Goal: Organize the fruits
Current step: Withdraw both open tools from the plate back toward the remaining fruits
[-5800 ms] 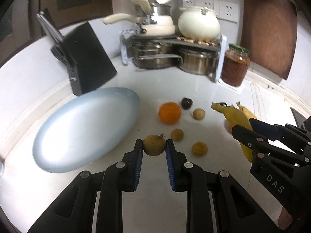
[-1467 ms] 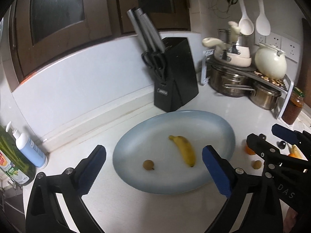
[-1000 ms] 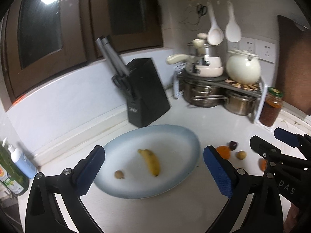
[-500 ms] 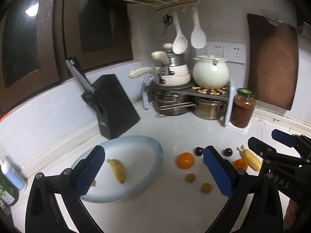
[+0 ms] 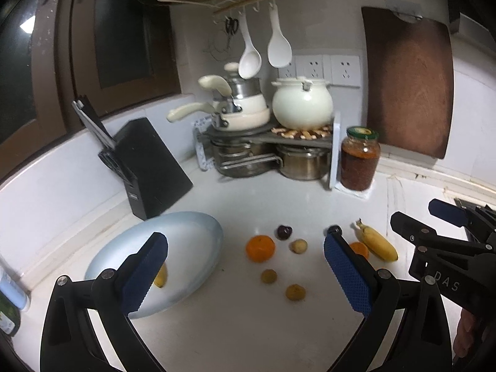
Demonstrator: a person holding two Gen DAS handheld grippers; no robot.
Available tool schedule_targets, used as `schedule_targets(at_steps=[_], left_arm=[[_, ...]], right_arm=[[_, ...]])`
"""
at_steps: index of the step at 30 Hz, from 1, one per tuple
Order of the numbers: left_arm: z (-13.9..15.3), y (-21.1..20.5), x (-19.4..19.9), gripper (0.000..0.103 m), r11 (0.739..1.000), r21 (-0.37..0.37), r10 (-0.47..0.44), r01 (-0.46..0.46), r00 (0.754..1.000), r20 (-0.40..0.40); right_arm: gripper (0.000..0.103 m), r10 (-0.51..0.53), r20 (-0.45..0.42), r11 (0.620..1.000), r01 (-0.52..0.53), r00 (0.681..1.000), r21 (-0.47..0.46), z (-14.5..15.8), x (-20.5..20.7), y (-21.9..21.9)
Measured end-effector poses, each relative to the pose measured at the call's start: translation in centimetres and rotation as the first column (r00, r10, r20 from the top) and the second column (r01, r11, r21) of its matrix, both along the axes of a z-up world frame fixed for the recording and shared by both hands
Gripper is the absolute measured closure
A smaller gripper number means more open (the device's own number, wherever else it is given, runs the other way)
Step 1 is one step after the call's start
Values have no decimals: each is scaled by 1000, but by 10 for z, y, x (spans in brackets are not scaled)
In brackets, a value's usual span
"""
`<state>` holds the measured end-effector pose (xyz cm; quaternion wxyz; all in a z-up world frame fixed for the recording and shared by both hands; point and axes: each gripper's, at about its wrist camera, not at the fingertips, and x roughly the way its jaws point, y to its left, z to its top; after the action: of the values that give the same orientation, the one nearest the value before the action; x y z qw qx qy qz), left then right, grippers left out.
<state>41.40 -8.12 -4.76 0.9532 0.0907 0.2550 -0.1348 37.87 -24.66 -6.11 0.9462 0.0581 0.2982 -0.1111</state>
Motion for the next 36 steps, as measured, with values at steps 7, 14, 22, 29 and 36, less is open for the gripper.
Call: schedule_targets(at_steps=[7,14,22,29,36], left_arm=[[-19,-12,-2,3,999,32,-24,25,999,-31],[-37,-20,1,8,998,46,-29,33,997,-73],[-62,-29,8,17,997,59,-39,47,991,-130],[-82,-38,19,24,996,66,-54,67,980,-191],[-101,-47,30,32,993,63,-80,98,968,-239]], right_arm=[[36,10,-29,1000,-10,1000,-2,-15,-2,-7],[36,34,-64,999,-33,997,11,-33,3,-11],[36,68,-94,998,-67,993,16,-54,11,-12],[36,98,-124,995,-95,987,34,-71,23,-16],[36,120,-153,992,-112,981,55,-84,37,-21]])
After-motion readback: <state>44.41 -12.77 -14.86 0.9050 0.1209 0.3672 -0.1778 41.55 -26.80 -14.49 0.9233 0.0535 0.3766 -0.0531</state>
